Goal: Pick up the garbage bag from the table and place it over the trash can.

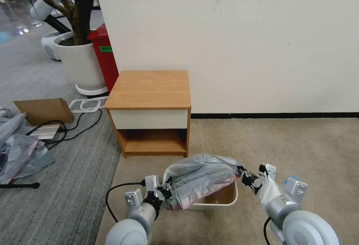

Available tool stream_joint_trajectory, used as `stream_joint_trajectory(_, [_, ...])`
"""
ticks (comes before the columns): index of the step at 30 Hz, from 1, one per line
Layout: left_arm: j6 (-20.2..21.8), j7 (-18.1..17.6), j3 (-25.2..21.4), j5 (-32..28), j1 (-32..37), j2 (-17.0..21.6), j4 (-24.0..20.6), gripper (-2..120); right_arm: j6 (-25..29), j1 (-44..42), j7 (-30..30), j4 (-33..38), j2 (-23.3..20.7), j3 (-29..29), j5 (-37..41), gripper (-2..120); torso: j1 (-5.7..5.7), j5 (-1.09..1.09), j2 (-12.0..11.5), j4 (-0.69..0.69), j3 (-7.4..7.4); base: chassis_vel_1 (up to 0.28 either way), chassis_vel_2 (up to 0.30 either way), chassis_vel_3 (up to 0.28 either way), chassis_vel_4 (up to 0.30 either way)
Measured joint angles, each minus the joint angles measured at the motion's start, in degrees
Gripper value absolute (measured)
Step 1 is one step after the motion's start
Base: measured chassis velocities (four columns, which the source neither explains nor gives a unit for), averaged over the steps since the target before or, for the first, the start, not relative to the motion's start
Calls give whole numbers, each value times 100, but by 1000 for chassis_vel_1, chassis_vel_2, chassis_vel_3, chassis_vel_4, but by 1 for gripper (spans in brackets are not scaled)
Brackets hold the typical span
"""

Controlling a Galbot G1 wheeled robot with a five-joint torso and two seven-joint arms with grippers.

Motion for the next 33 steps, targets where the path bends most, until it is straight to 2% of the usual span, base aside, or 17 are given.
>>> stream_joint_trajectory(10, [-14,-27,-68,-273,-107,-10,66,4,-355,-319,2,209,-134,388,869,0,0,0,0,0,0,0,0,0,0])
stream_joint_trajectory(21, [-14,-35,-188,-467,-155,5,72,4,-344,-433,-148,301,-117,545,1071,2,0,0,0,0,0,0,0,0,0])
stream_joint_trajectory(24, [-16,-31,-155,-412,-147,8,119,4,-84,-432,-271,482,-20,569,1071,18,0,0,0,1,0,0,0,0,0])
stream_joint_trajectory(25, [-16,-31,-155,-412,-147,8,119,4,-84,-432,-271,482,-20,569,1071,18,0,0,0,1,0,0,0,0,0])
stream_joint_trajectory(27, [-16,-29,-145,-383,-180,8,195,4,-42,-516,-274,670,15,658,1097,28,0,0,0,1,0,0,0,0,0])
stream_joint_trajectory(30, [-15,-26,-139,-381,-224,0,253,4,-22,-620,-269,818,36,710,1155,35,0,0,0,0,0,0,0,0,0])
stream_joint_trajectory(33, [-24,-25,-127,-372,-327,-31,355,4,50,-843,-170,1251,174,732,1325,50,0,-1,0,0,0,0,0,0,0])
